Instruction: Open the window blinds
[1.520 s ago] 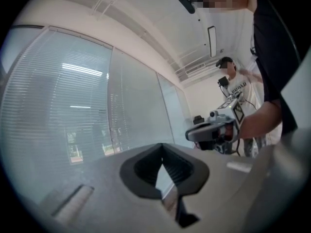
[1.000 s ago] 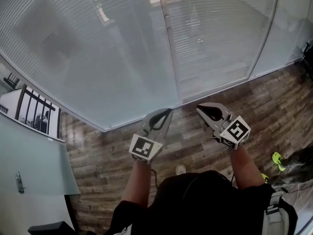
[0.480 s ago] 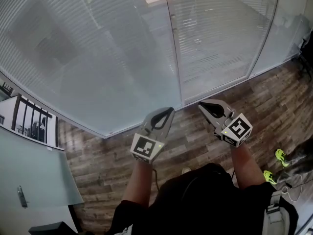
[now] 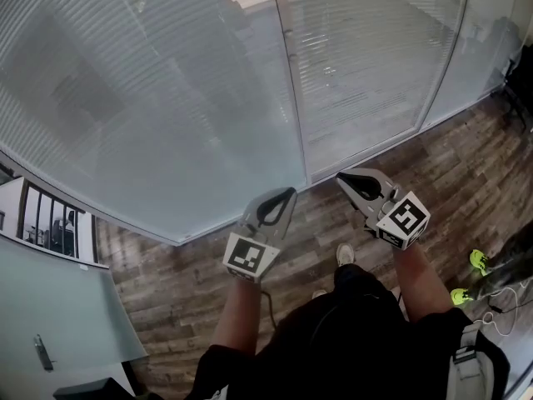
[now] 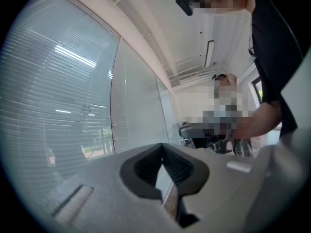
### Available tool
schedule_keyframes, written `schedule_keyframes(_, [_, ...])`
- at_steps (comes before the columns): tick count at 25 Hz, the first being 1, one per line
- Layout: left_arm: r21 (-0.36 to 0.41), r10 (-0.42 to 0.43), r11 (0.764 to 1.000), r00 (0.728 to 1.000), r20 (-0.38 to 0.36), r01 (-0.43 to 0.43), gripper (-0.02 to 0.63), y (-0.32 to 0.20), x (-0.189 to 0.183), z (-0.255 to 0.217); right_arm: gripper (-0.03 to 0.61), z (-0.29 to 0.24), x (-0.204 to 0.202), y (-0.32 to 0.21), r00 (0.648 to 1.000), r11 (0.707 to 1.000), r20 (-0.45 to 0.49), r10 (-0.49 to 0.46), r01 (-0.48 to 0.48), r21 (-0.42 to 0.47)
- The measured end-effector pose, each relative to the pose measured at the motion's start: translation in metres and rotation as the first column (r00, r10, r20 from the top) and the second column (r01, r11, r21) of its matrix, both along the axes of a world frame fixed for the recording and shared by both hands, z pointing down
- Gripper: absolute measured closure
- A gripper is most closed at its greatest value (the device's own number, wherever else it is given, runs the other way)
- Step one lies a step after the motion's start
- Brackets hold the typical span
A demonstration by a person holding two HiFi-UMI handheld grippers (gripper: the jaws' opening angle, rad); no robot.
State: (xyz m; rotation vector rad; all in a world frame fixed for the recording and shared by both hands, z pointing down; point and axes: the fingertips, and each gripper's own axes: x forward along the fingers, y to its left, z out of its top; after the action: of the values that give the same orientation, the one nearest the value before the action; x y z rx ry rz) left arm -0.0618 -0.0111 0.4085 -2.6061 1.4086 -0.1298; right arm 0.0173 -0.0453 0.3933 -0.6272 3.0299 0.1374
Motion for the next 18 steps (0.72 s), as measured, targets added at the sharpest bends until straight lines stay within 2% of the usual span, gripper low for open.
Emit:
schedule_keyframes(6, [-0.012, -0.016, 1.0, 1.0, -0.006, 0.015, 0.61, -0.027, 0.0, 0.002, 0.574, 0.004, 0.001, -0.03, 1.0, 1.0, -0.002, -0.025, 0.025, 0.001])
schedule_keyframes(11, [-0.004, -0.06, 0.998, 0.998, 0.006, 0.06, 0.61, -0.073, -0.017, 0.01, 0.574, 0.008, -0.011, -0.074, 0.999, 0.999, -0.01, -0.048, 0.048, 0.001])
schedule_keyframes(15, [-0.006, -0.079, 0.997, 0.997, 0.014, 0.079, 0.611, -0.107, -0.012, -0.002, 0.574, 0.003, -0.011, -0.102, 0.995, 0.996, -0.034, -0.092, 0.093, 0.018])
schedule_keyframes(18, [0.001, -0.102, 0.995, 0.995, 0.02, 0.102, 0.61, -0.133, -0.014, -0.008, 0.574, -0.003, -0.012, -0.134, 0.994, 0.994, -0.011, -0.106, 0.106, 0.019])
